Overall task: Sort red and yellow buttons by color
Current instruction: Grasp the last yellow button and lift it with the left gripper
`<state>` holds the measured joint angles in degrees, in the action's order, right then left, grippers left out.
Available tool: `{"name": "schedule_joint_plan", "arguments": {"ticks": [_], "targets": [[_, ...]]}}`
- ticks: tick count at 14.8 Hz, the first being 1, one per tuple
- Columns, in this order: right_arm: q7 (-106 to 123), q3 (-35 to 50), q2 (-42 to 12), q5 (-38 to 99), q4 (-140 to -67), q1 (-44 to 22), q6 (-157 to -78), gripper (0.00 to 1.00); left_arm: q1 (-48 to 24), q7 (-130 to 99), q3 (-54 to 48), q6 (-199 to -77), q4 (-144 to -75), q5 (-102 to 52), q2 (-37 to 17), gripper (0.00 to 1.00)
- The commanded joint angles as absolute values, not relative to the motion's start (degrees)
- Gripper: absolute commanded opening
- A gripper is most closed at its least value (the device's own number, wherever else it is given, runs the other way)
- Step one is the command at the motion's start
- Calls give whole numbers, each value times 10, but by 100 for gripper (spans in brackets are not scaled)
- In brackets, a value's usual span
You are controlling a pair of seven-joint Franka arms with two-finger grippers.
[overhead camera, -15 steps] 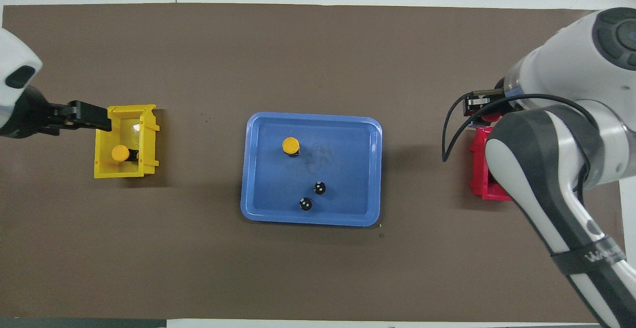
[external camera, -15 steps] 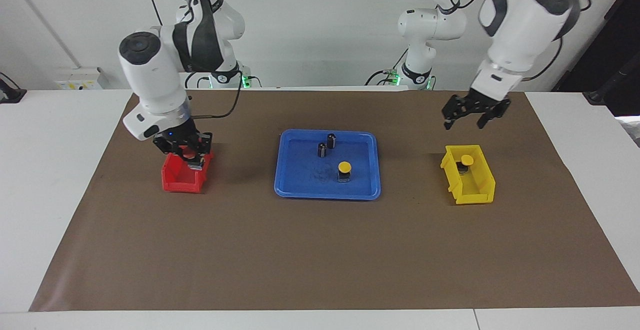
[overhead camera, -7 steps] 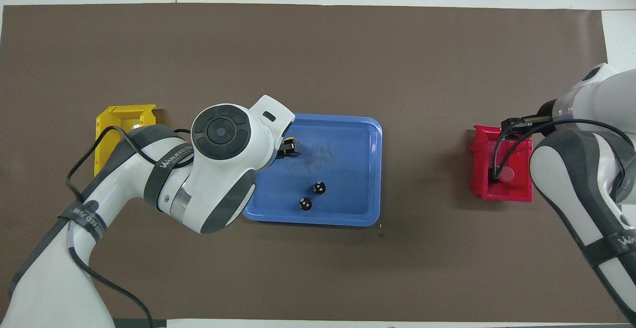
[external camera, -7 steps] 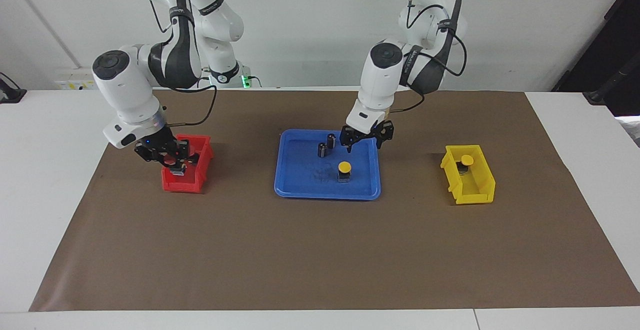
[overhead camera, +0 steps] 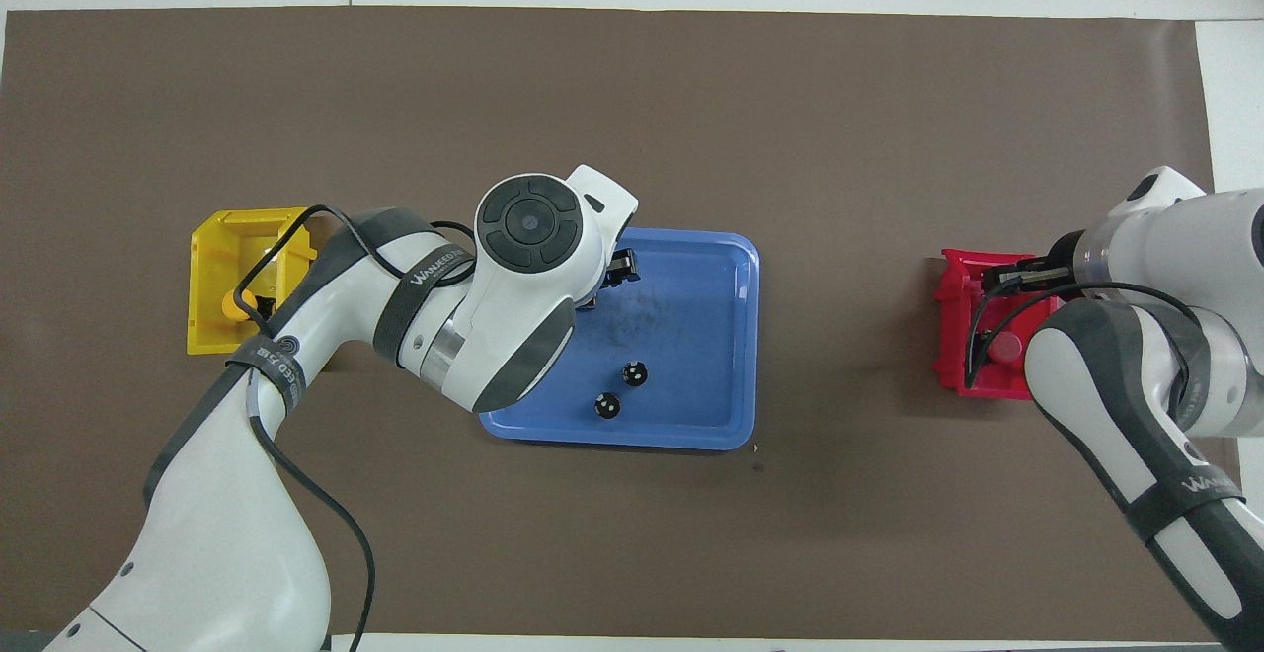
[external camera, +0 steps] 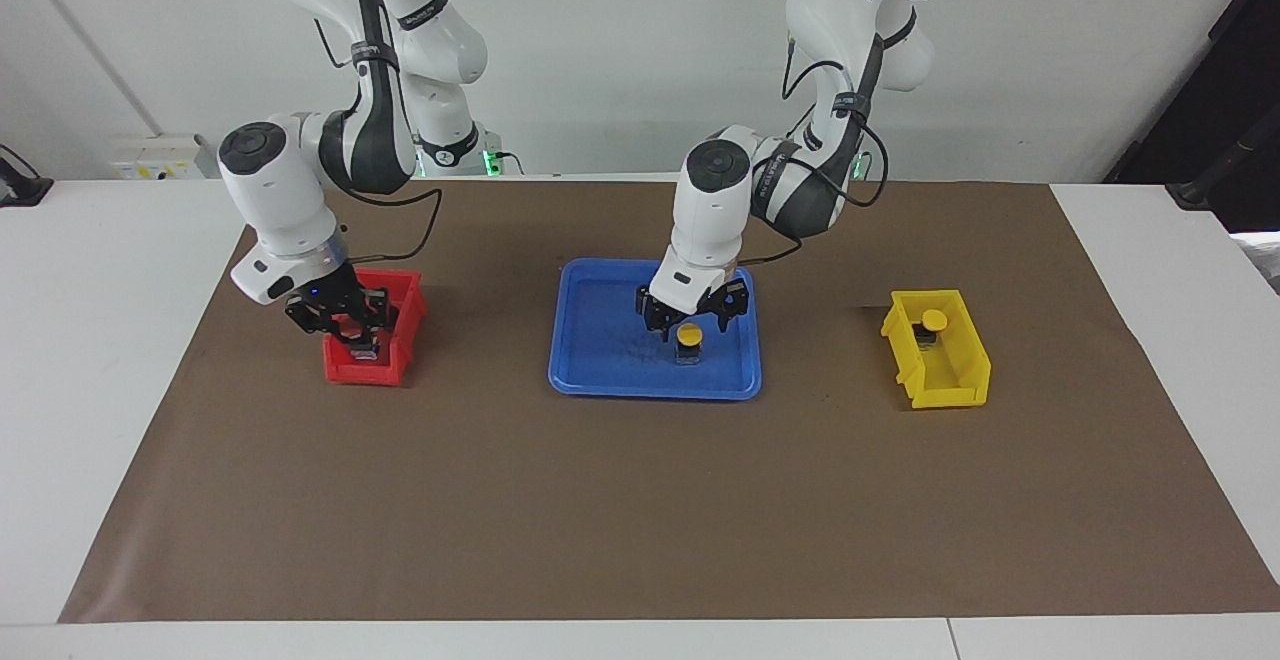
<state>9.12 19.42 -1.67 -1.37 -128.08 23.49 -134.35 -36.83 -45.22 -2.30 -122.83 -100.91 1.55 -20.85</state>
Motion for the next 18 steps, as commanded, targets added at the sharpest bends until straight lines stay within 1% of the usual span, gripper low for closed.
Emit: {"name": "schedule_joint_plan", "arguments": {"ticks": [1, 2, 3, 5, 7, 8, 9, 10, 11, 12, 14, 18], "targets": [[114, 200, -12, 2, -1297, 244, -1361, 20, -376, -466, -14, -1217, -1001, 32, -213, 83], [113, 200, -12, 2, -1298, 243, -1368, 20, -376, -468, -15, -1216, -1002, 32, -213, 56], [114, 200, -14, 2, -1301, 243, -1372, 20, -377, -468, -15, -1216, -1004, 31, -213, 2], [118, 200, -34, 2, -1301, 245, -1379, 20, -377, -470, -15, -1217, -1003, 28, -213, 1], [117, 200, -40, 2, -1301, 243, -1389, 21, -377, -473, -15, -1207, -996, 25, -211, 1], [117, 200, -41, 2, -1301, 243, -1389, 25, -377, -479, -15, -1190, -986, 22, -209, 1], [118, 200, -41, 2, -1300, 243, -1388, 40, -374, -479, -15, -1161, -967, 19, -207, 1], [118, 200, -41, 1, -1298, 243, -1383, 48, -369, -480, -15, -1123, -947, 19, -202, 1], [119, 200, -41, -1, -1294, 243, -1378, 57, -368, -478, -11, -1091, -941, 19, -193, 1], [119, 200, -42, -6, -1287, 243, -1372, 58, -364, -478, -5, -1067, -941, 20, -178, 1], [119, 200, -47, -8, -1249, 243, -1320, 58, -316, -443, -1, -1043, -942, 22, -160, 1], [119, 200, -40, -34, -1172, 241, -1210, 58, -197, -269, -1, -1018, -940, 23, -132, 1]]}}
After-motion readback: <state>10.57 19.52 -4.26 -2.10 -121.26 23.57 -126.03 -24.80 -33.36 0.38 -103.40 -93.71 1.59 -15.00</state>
